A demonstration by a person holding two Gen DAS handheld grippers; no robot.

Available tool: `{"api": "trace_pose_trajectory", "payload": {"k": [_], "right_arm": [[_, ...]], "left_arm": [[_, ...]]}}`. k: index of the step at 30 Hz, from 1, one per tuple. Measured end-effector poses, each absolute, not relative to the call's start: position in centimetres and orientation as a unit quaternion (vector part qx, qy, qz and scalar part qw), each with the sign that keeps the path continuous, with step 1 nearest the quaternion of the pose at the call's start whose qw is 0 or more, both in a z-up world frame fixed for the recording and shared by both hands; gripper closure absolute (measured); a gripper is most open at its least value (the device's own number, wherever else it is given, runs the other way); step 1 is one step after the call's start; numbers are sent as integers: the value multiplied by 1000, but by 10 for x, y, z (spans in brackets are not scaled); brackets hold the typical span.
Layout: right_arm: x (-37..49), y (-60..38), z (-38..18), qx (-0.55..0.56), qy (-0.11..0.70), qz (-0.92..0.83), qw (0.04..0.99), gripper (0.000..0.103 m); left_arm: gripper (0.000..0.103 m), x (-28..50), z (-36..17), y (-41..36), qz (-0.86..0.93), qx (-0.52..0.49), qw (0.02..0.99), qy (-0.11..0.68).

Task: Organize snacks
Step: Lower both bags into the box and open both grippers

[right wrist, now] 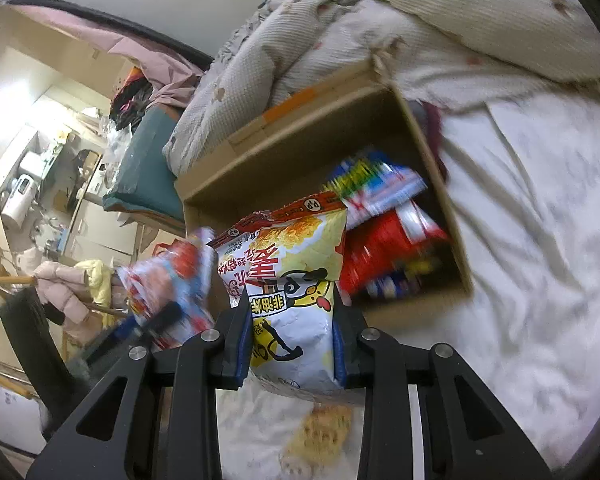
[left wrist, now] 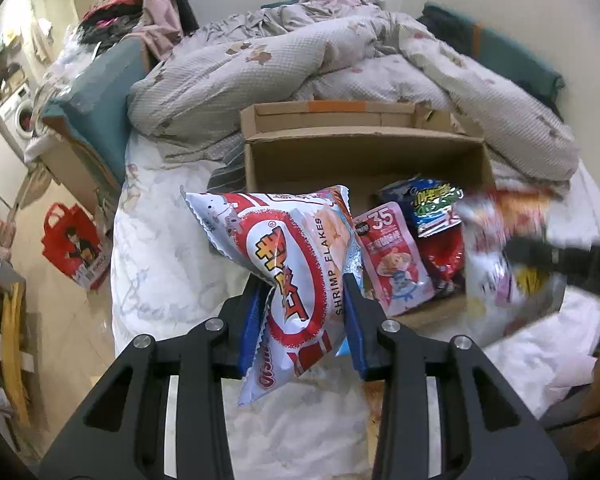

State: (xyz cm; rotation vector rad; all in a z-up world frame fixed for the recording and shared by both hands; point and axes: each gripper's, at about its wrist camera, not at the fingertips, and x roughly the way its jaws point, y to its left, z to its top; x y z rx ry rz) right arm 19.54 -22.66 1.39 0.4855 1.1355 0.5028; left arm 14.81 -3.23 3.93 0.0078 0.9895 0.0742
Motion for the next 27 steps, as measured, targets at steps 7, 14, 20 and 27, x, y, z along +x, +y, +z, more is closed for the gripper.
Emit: {"api": "trace_pose_trajectory", "payload": {"k": [7, 14, 20, 27], "right_arm": [[254, -183, -5, 232, 540, 245, 771, 70], [285, -153, -33, 220, 564, 251, 756, 70], [298, -148, -48, 236, 579, 254, 738, 60], [293, -162, -35, 250, 565, 255, 744, 24]], "left_arm": [[70, 169, 0, -42, 22, 8, 864, 503], [67, 176, -11, -40, 24, 1, 857, 515], [39, 167, -9, -31, 5, -50, 842, 538], [36, 161, -1, -36, -7, -49, 846, 530]]}}
